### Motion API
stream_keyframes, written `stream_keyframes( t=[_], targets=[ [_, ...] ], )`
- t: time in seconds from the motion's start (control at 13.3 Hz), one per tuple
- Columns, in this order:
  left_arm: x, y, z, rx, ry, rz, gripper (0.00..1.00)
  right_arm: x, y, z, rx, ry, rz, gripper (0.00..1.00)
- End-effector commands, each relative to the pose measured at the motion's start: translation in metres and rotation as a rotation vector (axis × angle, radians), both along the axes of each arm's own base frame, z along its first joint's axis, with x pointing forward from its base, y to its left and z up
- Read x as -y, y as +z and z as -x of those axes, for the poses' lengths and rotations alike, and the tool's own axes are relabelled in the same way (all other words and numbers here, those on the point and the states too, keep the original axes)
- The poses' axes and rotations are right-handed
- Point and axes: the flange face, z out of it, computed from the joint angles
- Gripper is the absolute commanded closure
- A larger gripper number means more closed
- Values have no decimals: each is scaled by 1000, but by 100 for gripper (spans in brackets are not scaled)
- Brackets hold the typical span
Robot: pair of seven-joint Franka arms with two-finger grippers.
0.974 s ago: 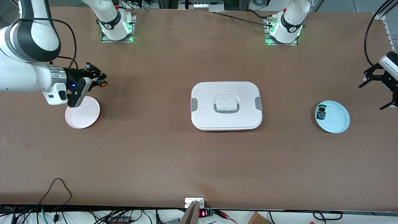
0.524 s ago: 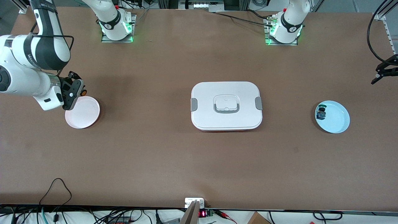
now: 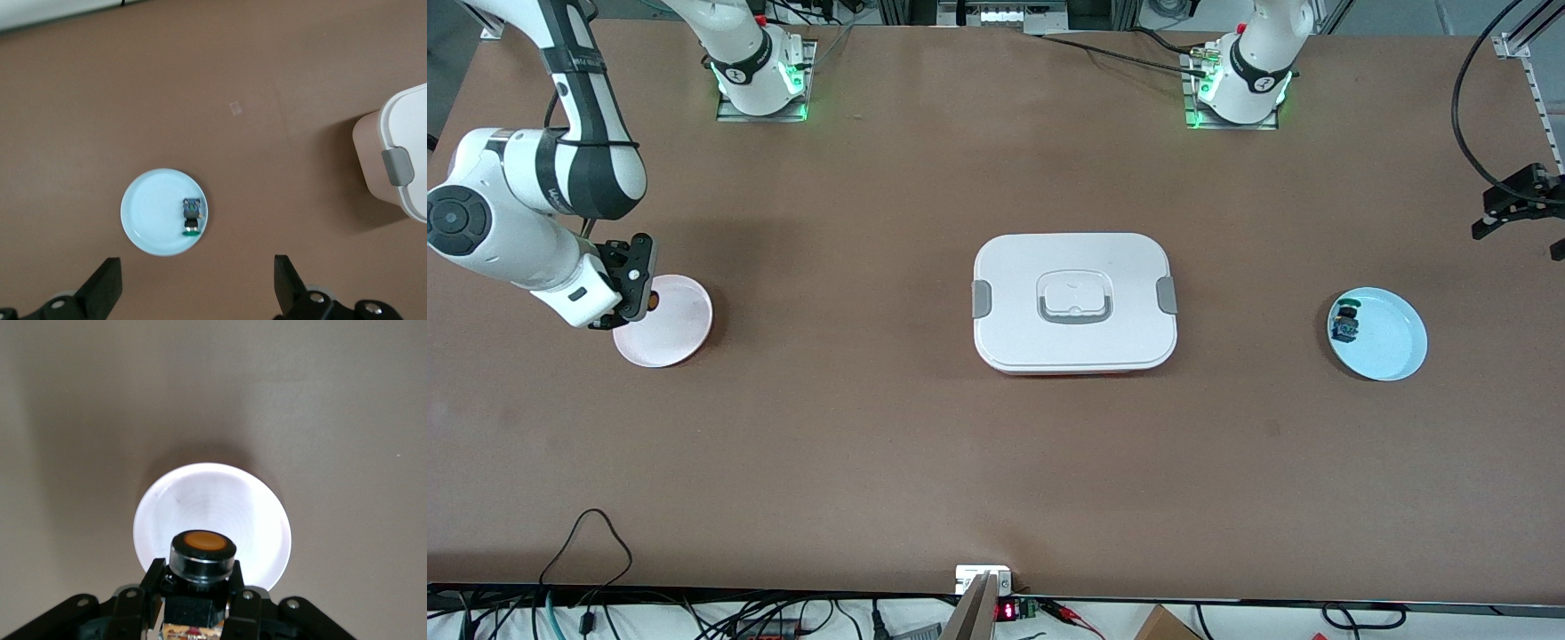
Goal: Transfer orange switch to right arm and place
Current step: 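Lower the orange switch onto the white plate and open the right gripper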
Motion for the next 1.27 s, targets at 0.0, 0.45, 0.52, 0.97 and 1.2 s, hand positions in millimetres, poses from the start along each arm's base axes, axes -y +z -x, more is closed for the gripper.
stream_keyframes(
  t=[0.0,0.45,0.52,0.97,1.2],
  targets=[
    [15,8,1,-66,127,-30,0,16,-28,7,7,77,-7,92],
    [29,6,-7,-116,245,-23,0,38,-72,4,12,172,-24,91],
    [28,5,-8,-117,242,-21,0,39,-83,4,8,173,-27,91],
    [21,-37,-28,-196,206,-17,0,45,-127,21,40,192,-42,89],
    [26,-30,-29,-182,208,-20,0,44,-131,23,43,195,-42,87]
  ],
)
